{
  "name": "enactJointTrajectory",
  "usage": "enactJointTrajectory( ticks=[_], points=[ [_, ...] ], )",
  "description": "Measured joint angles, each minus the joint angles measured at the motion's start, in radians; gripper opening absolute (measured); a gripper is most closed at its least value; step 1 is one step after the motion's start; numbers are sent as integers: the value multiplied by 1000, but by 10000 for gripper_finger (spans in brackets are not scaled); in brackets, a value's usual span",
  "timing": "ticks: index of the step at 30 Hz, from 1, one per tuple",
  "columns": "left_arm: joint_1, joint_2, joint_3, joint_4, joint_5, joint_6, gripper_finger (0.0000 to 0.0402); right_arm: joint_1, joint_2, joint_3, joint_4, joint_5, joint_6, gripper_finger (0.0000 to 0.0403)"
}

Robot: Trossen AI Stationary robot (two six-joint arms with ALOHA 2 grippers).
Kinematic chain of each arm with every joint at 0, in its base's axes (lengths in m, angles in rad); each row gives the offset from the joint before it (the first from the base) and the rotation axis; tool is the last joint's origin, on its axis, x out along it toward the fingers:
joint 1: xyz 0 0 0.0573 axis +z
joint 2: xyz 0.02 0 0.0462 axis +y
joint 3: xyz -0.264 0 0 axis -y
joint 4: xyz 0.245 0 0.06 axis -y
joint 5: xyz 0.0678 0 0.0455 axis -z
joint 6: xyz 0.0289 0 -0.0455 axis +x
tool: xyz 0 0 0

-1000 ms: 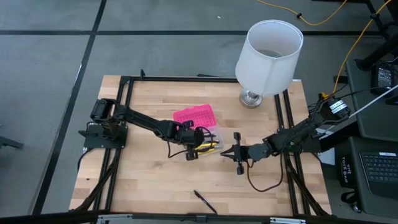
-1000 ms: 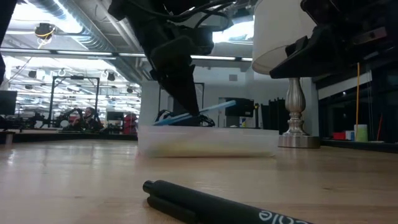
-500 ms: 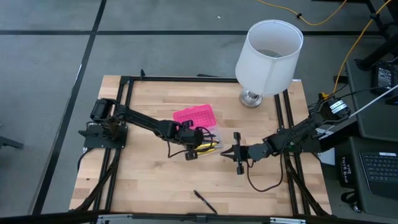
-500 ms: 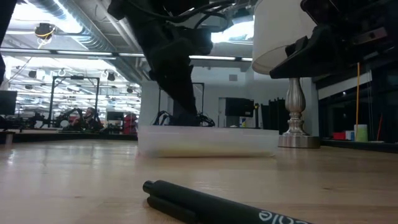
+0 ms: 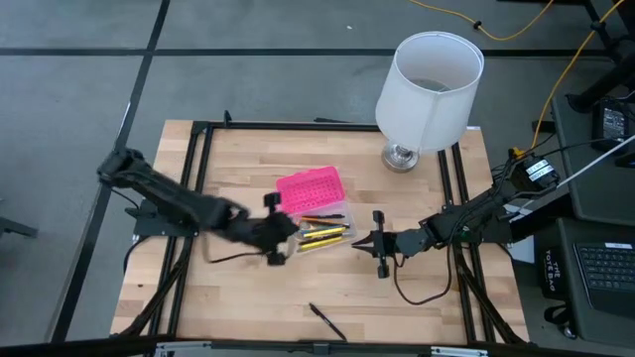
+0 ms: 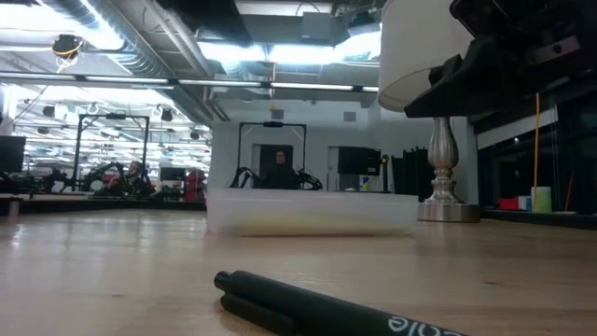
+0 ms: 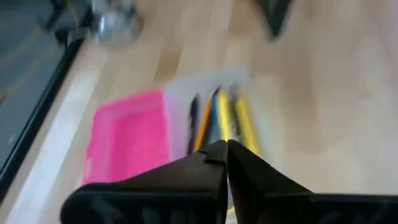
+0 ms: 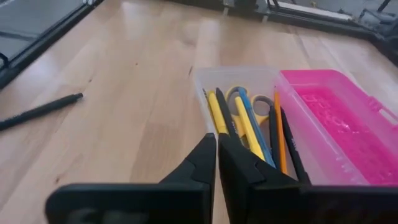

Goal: Pick & place school supplies into a supply box
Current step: Put the black pen into the pink supply box

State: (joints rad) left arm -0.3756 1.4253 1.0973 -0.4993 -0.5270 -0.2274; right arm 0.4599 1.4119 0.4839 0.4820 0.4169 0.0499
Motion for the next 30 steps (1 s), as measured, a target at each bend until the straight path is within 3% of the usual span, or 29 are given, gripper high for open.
enactJointTrajectory(
  ticks=[5,11,17,21,24,30],
  points=[
    [-188,-125,-231,293,-111,-51,1,0,0,0,1,-1,78,23],
    [-352,-173,-462,555,-228,-184,3,0,0,0,6,0,154,23],
    [-437,-172,-559,657,-262,-194,3,0,0,1,5,-5,216,23],
    [-451,-172,-574,663,-264,-190,3,0,0,58,-26,-64,252,23],
    [-449,-172,-574,667,-266,-242,3,1,0,148,-169,-74,224,16],
    [-449,-172,-575,692,-329,-290,4,0,0,393,-623,-99,215,10]
  ],
)
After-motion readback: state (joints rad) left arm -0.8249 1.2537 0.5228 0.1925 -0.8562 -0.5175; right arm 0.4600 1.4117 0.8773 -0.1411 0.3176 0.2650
